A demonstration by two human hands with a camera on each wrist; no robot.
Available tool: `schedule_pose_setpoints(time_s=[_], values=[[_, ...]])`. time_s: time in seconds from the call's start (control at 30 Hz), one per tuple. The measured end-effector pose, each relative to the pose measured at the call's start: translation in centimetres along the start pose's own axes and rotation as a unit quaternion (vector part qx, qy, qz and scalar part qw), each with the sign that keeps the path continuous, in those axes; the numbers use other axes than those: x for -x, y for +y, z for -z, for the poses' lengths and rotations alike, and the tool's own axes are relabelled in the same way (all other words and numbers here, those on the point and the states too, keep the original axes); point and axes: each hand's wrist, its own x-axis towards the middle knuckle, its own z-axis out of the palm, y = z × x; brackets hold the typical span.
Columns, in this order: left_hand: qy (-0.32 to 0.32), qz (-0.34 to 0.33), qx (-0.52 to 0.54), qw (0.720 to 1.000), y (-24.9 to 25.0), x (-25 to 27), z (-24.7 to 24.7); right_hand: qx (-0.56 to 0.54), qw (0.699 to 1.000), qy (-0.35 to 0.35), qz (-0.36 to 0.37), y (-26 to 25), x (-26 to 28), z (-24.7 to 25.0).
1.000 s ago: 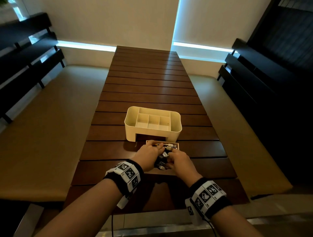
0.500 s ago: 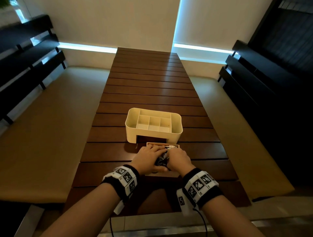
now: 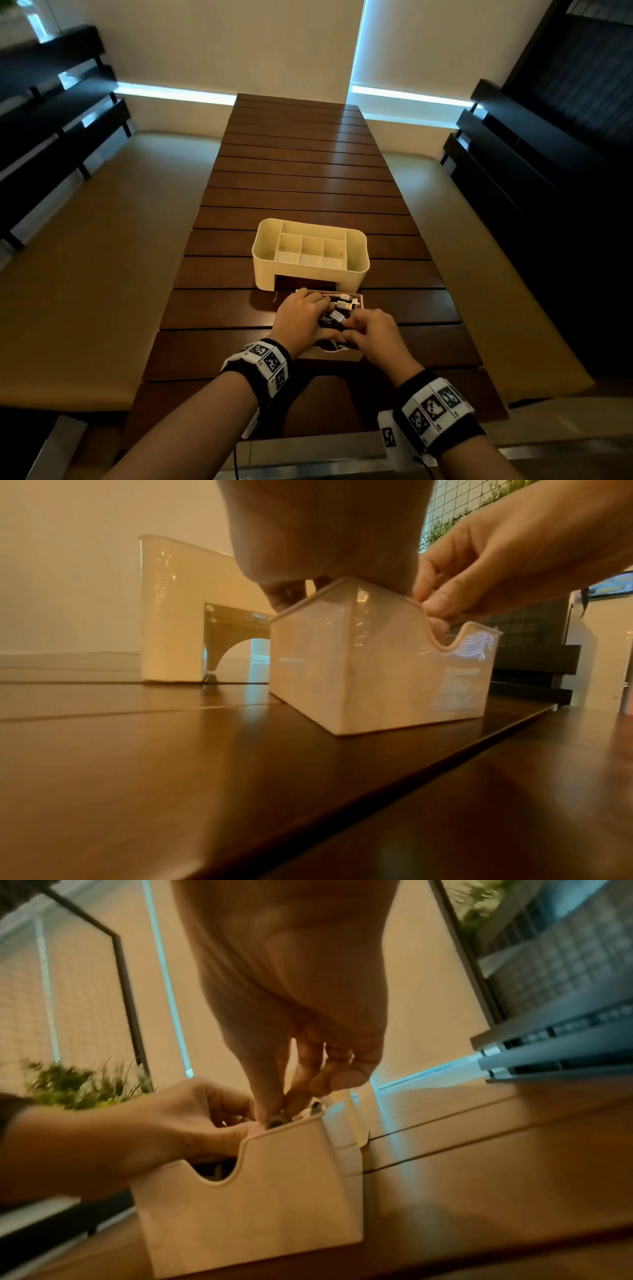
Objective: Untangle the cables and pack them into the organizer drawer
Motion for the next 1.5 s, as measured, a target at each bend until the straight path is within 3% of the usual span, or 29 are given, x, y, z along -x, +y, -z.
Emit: schedule_pose_setpoints(time_s=[0.13,0.37,0.47,0.6,0.67,0.77,0.9,0.97,1.07,1.17,1.23,1.3,1.37,1.43,1.5], values=[[-0.001,-0.010,-0.004,1.000,-0.1,0.0,0.0,-0.001,0.998,-0.045,-0.036,0.2,0.1,0.0],[-0.033,-0.035,-0.072,0.996,0.6,0.3,0.6,0.147,0.989,-0.025,0.010,-0.9,-0.6,-0.7],[-0.036,-0.024,-0.074,0.996,1.4,0.6,0.1,0.056,0.998,0.008,-0.001,0.5,-1.4,-1.2],[-0.050,0.013,-0.032,0.998,1.6,0.9,0.0,-0.015,0.999,0.022,0.044,0.6,-1.3,1.2],[-0.040,0.012,-0.016,0.999,1.8,0.8,0.2,-0.044,0.997,-0.031,0.058,0.3,-1.1,1.9],[0.004,-0.010,0.046,0.999,1.6,0.8,0.0,0.078,0.978,-0.187,0.056,-0.2,-0.4,0.3],[0.039,-0.005,0.095,0.995,1.5,0.9,-0.3,0.255,0.955,-0.128,0.074,-0.2,0.0,-1.7],[-0.002,0.031,0.077,0.997,1.7,1.1,-0.3,0.308,0.943,-0.105,0.075,-0.5,0.0,-1.7],[-0.073,0.015,-0.059,0.995,1.7,2.0,-1.3,0.333,0.935,-0.104,0.064,-0.7,-0.1,-2.0],[-0.058,0.001,-0.131,0.990,1.7,2.6,-2.4,0.233,0.967,-0.092,0.050,-0.7,0.1,-2.4],[-0.059,0.006,-0.112,0.992,1.7,2.6,-2.4,0.023,0.998,-0.053,0.029,-0.6,0.0,-2.2],[-0.059,-0.005,-0.097,0.994,1.6,2.6,-2.1,-0.209,0.977,-0.043,0.007,-0.1,-0.4,-1.2],[-0.070,-0.013,-0.097,0.993,1.4,2.6,-2.2,-0.345,0.936,-0.065,-0.011,0.3,-0.9,0.3],[-0.063,-0.007,-0.104,0.993,1.2,2.5,-2.3,-0.316,0.948,0.004,-0.027,0.2,-1.8,2.1],[-0.051,-0.009,-0.102,0.993,1.6,2.4,-1.9,-0.179,0.970,0.160,-0.027,-0.3,-3.0,3.6]])
